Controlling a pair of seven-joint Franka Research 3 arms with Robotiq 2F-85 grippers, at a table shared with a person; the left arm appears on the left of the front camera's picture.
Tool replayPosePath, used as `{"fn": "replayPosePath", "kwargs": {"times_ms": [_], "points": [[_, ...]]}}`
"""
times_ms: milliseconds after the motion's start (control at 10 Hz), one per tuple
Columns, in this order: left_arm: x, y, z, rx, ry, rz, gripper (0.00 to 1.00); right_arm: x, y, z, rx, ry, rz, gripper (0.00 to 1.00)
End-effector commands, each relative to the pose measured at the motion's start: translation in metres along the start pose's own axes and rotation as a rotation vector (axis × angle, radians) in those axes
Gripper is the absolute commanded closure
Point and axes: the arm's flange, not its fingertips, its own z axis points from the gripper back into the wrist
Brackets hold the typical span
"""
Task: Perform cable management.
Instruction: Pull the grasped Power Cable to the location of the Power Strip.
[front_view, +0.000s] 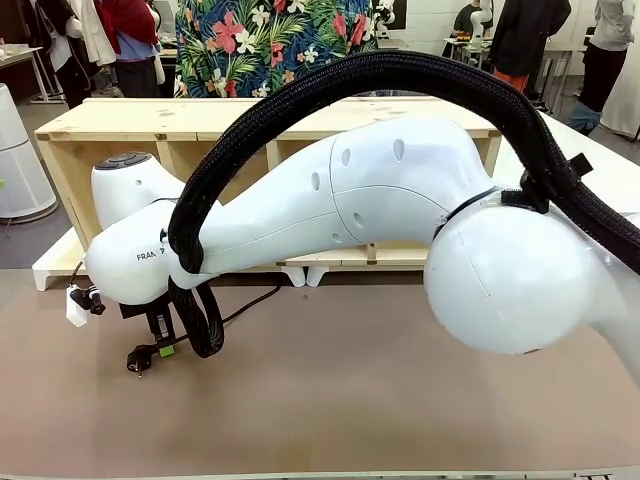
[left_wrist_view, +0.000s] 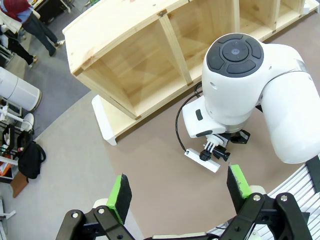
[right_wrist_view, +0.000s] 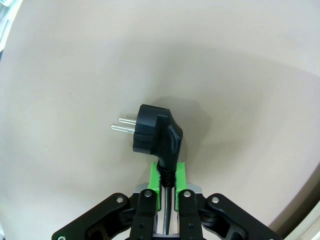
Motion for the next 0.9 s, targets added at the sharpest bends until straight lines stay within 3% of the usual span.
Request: {"fn": "replayPosePath", "kwargs": {"times_ms": [0, 400, 500, 800], "points": [[-0.001, 0.0, 0.001, -0.002, -0.003, 0.008, 0.0, 0.0, 0.0, 0.0, -0.001, 0.002, 0.0, 1.0], [-0.001, 0.0, 0.001, -0.002, -0.003, 0.008, 0.0, 0.0, 0.0, 0.0, -0.001, 0.002, 0.0, 1.0], [-0.001, 0.0, 0.001, -0.002, -0.003, 0.008, 0.0, 0.0, 0.0, 0.0, 0.0, 0.0, 0.0, 0.86], [-0.001, 0.0, 0.001, -0.002, -0.003, 0.008, 0.0, -0.002, 0.015, 0.016, 0.003, -0.016, -0.154, 0.86]]}}
